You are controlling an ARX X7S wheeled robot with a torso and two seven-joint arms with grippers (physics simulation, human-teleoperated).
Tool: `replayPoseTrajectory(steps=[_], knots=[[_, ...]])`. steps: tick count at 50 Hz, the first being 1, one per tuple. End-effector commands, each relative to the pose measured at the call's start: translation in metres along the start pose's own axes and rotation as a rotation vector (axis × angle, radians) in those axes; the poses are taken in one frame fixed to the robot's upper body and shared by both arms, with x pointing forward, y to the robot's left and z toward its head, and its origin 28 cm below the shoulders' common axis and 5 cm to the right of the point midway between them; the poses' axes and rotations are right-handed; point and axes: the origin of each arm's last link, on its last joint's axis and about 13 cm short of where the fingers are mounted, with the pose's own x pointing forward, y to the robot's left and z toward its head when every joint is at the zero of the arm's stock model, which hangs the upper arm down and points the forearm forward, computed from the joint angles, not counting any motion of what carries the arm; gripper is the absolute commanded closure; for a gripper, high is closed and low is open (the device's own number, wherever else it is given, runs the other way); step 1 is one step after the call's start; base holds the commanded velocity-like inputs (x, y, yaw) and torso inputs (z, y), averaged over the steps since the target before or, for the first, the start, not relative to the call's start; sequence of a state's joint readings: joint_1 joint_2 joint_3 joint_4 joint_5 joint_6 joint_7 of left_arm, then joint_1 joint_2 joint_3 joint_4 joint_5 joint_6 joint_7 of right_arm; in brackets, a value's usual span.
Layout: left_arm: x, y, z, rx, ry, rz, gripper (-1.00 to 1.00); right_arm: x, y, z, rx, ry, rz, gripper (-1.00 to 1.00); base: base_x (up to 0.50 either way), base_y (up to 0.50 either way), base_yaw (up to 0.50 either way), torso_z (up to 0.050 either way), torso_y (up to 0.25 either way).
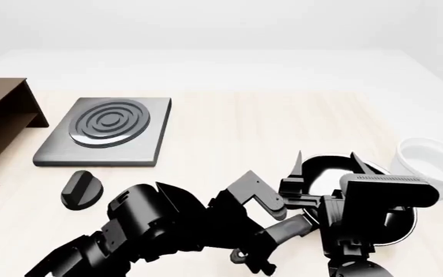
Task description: Put the frying pan on top of the cabinet.
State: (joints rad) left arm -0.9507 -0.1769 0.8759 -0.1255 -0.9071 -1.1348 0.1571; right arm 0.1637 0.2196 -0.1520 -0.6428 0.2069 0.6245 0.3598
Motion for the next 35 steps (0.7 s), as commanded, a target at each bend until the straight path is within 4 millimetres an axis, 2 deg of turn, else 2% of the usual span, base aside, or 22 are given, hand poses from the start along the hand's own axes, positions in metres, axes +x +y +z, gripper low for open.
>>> replayPoseTrajectory(steps=[1,10,24,31,35], knots=[[-0.032,0.000,0.008,0.019,-0.060,0.159,1.00,0.000,0.000,0.001,0.003,-0.006,-0.001,-1.00,0.00,0.00,0.00,0.000,0.000],[-0.062,0.014,0.017,0.008,-0.176,0.264,1.00,-0.001,0.000,0.000,0.002,-0.006,0.000,-1.00,0.00,0.00,0.00,0.000,0.001],[-0.103,0.023,0.024,-0.028,-0.323,0.426,1.00,-0.002,-0.002,0.002,0.001,-0.012,-0.009,-1.00,0.00,0.00,0.00,0.000,0.001],[-0.126,0.042,0.029,-0.082,-0.352,0.583,1.00,-0.003,-0.003,0.005,-0.001,-0.022,-0.011,-1.00,0.00,0.00,0.00,0.000,0.001],[-0.133,0.053,0.030,-0.107,-0.354,0.669,1.00,-0.003,-0.003,0.006,-0.001,-0.023,-0.010,-1.00,0.00,0.00,0.00,0.000,0.003]])
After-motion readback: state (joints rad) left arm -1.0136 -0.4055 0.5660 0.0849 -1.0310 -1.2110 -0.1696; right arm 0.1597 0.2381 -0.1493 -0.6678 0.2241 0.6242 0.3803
